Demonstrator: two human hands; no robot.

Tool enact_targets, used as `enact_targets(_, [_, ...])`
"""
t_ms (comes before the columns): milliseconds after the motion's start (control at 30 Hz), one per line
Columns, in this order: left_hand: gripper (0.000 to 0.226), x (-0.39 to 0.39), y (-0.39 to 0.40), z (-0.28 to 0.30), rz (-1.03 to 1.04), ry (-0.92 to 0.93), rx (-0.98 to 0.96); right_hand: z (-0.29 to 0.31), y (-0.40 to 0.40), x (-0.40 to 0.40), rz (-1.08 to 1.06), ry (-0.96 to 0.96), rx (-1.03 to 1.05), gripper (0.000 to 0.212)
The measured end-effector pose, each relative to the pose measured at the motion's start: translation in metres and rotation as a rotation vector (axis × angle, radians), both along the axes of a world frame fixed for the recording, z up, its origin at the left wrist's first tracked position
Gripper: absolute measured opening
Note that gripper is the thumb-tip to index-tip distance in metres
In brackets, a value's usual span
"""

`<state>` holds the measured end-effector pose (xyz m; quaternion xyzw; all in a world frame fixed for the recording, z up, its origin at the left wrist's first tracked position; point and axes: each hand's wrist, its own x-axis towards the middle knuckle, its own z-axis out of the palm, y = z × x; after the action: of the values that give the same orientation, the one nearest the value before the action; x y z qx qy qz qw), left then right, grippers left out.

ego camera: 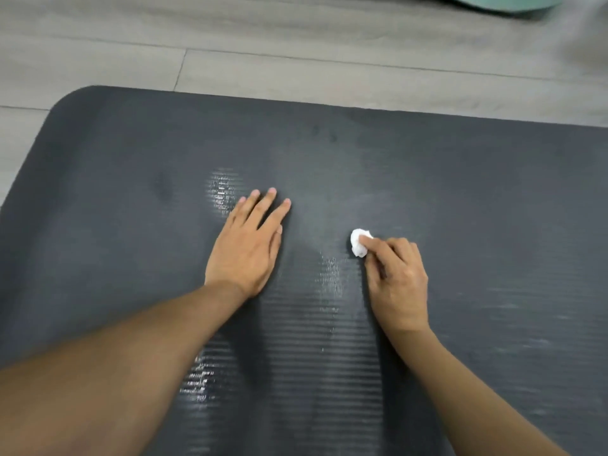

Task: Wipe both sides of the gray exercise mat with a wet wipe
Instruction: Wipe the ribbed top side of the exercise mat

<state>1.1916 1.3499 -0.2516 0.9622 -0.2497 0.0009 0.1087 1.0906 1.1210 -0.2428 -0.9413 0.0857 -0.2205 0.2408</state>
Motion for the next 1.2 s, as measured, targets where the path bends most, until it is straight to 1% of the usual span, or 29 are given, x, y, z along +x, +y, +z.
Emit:
enact_targets(100, [0.051,0.0,0.001,-0.004,0.002,0.0,-0.038,0.004,0.0,-0.001,-0.026,0.042,0.032,0.027])
enact_targets(167, [0.05,0.002,0.001,-0.003,-0.004,-0.011,-0.04,0.016,0.0,0.011,0.009,0.064,0.056,0.024])
enact_targets(267, [0.05,0.003,0.002,-0.004,-0.019,-0.011,-0.036,0.044,-0.017,0.08,0.075,-0.048,0.016,0.018])
enact_targets(333, [0.051,0.003,0.003,-0.005,-0.025,-0.004,-0.03,0.057,-0.038,0.15,-0.016,-0.101,-0.026,0.021])
enact_targets(367, [0.051,0.004,0.004,-0.004,-0.024,-0.001,-0.027,0.057,-0.049,0.18,-0.102,-0.079,-0.036,0.024])
enact_targets(467, [0.05,0.003,0.004,-0.005,-0.032,-0.016,-0.022,0.033,-0.067,0.235,-0.359,0.107,0.012,0.035])
enact_targets(533, [0.05,0.002,0.004,-0.005,-0.033,-0.015,-0.035,0.018,-0.044,0.251,-0.406,0.182,0.059,0.04])
enact_targets(600, [0.05,0.003,0.004,-0.005,-0.032,-0.014,-0.057,0.014,0.001,0.265,-0.275,0.214,0.033,0.037])
enact_targets(733, [0.049,0.003,0.005,-0.004,-0.039,-0.007,-0.083,0.009,0.102,0.278,0.146,0.196,-0.007,0.026])
enact_targets(800, [0.049,0.003,0.006,-0.004,-0.045,-0.009,-0.078,0.009,0.109,0.278,0.294,0.209,-0.067,0.023])
enact_targets(833, [0.049,0.003,0.006,-0.004,-0.046,-0.01,-0.07,0.009,0.096,0.28,0.342,0.203,-0.095,0.023])
enact_targets(867, [0.05,0.003,0.006,-0.004,-0.043,-0.014,-0.064,0.009,0.076,0.28,0.342,0.202,-0.123,0.025])
enact_targets(900, [0.05,0.004,0.006,-0.004,-0.04,-0.017,-0.062,0.011,0.05,0.276,0.282,0.217,-0.141,0.027])
enact_targets(933, [0.05,0.003,0.006,-0.003,-0.035,-0.015,-0.063,0.013,0.019,0.269,0.169,0.229,-0.153,0.029])
enact_targets(1033, [0.05,0.003,0.004,-0.003,-0.028,-0.01,-0.073,0.024,-0.065,0.239,-0.181,0.208,-0.089,0.033])
enact_targets(1067, [0.05,0.003,0.005,-0.003,-0.028,-0.009,-0.069,0.026,-0.075,0.234,-0.26,0.222,-0.078,0.034])
enact_targets(1133, [0.051,0.003,0.005,-0.003,-0.025,-0.009,-0.057,0.021,-0.063,0.244,-0.341,0.245,-0.09,0.037])
enact_targets(1167, [0.051,0.003,0.005,-0.003,-0.026,-0.009,-0.052,0.018,-0.046,0.254,-0.339,0.252,-0.096,0.037])
enact_targets(1200, [0.051,0.002,0.004,-0.003,-0.027,-0.007,-0.052,0.014,-0.022,0.265,-0.292,0.265,-0.101,0.036])
